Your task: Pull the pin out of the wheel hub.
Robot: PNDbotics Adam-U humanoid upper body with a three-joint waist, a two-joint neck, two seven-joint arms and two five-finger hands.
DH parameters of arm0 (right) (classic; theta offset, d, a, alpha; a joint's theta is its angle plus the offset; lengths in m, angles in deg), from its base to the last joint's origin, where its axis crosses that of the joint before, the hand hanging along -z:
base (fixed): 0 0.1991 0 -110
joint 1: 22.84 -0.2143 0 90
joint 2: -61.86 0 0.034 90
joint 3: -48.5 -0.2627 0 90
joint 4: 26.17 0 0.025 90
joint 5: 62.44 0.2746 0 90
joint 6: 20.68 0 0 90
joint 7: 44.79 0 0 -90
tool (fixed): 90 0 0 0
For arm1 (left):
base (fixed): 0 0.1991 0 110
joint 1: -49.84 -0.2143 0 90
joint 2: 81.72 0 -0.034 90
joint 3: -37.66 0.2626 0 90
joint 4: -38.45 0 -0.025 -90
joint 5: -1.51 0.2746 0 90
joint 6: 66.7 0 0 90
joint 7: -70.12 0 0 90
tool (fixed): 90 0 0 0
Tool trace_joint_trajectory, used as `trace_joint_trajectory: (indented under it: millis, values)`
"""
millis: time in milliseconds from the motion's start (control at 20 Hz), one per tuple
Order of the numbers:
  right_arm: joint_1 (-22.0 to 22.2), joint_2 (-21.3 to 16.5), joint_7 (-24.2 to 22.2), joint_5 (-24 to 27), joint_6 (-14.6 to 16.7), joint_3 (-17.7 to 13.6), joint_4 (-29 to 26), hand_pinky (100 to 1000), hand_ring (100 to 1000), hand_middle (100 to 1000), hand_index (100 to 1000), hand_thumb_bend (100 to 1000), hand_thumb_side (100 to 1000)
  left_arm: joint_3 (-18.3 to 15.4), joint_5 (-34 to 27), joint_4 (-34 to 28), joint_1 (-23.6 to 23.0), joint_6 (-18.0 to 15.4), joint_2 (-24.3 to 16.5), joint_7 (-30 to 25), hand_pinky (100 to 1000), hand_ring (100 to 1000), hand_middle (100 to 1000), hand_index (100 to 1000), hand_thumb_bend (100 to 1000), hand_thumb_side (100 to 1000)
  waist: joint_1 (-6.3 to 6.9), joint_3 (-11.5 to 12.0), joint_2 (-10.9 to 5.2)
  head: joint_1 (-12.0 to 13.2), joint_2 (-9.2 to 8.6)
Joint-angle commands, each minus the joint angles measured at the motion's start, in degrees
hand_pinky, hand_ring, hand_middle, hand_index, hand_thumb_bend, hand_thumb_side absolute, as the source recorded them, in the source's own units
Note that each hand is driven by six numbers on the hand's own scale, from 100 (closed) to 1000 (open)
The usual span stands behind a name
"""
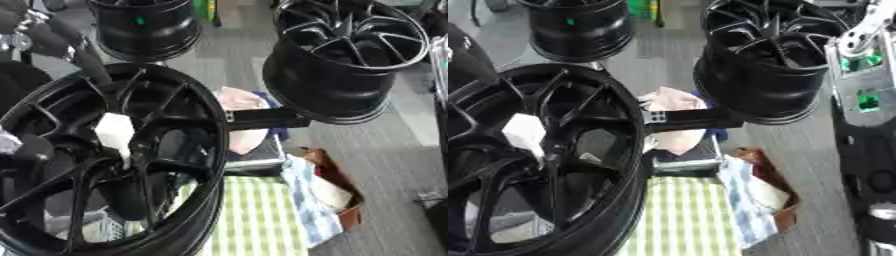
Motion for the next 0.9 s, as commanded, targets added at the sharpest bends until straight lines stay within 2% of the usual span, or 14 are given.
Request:
trace_joint_trajectory:
  millis: [50,200,550,750,900]
  values:
    - [-1.4,-1.1,0.0,0.6,0.3,0.2,-0.4,724,750,679,814,100,541,1.3,1.2,-1.4,0.6,1.1,-2.3,1.8,875,845,781,887,499,465,0.25,-0.2,-0.53,0.2,-0.8]
    - [-1.4,-1.0,0.1,0.9,0.4,0.3,-0.3,724,749,678,813,100,547,2.9,1.7,-1.5,0.8,2.6,-2.2,2.8,873,837,772,887,499,456,0.4,-0.2,-0.39,0.2,-0.86]
    - [-1.2,-1.2,0.2,1.7,0.5,0.3,0.0,723,749,676,812,100,564,4.1,1.7,-1.5,0.6,10.3,-2.1,6.3,860,802,721,889,508,452,0.56,-0.3,-0.15,0.0,-0.66]
    - [-1.0,-1.1,0.4,2.2,0.6,0.3,0.1,722,748,675,813,100,571,3.8,1.9,-0.5,1.6,13.6,-0.9,8.5,868,825,749,887,487,436,0.55,-0.3,-0.16,-0.2,-0.42]
    - [-0.8,-1.0,0.6,2.3,0.7,0.2,0.0,723,749,676,813,100,572,4.5,1.1,3.0,4.3,14.6,1.4,6.6,878,838,763,892,487,427,0.54,-0.1,-0.35,-0.1,-0.05]
